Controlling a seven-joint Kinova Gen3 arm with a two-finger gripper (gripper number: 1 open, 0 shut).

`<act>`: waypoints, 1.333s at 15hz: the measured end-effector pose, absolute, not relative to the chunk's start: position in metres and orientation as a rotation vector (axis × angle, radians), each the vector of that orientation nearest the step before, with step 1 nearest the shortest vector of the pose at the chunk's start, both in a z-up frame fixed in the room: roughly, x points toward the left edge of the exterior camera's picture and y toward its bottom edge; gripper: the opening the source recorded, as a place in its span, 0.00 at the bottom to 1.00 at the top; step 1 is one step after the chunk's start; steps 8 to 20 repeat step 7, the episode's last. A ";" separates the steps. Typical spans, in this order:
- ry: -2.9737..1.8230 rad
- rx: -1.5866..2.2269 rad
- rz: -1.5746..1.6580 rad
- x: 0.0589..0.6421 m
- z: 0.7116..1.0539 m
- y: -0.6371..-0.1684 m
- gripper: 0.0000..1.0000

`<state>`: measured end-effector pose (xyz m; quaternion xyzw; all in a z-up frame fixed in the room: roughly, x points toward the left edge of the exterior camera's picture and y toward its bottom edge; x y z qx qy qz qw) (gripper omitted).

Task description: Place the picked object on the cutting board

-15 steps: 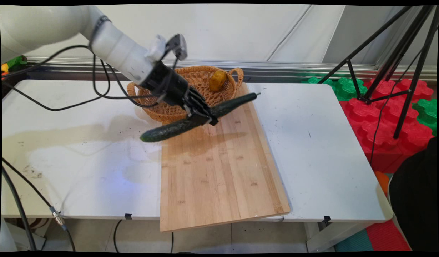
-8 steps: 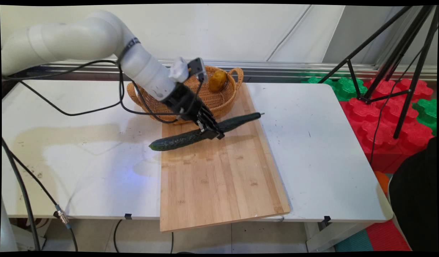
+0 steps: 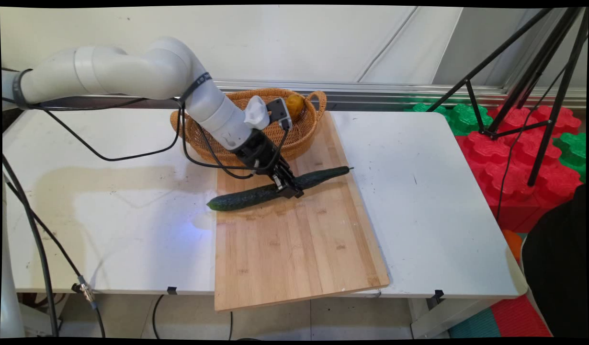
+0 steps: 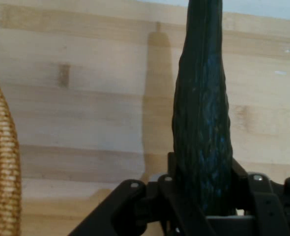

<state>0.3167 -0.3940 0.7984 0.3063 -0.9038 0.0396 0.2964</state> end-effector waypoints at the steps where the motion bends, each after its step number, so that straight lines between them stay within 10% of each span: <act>1: -2.404 0.817 0.106 0.315 0.796 -0.395 0.00; 2: -2.404 0.819 0.107 0.313 0.794 -0.396 0.00; 3: -2.402 0.821 0.108 0.311 0.792 -0.398 1.00; 20: -2.393 0.832 0.115 0.305 0.787 -0.401 1.00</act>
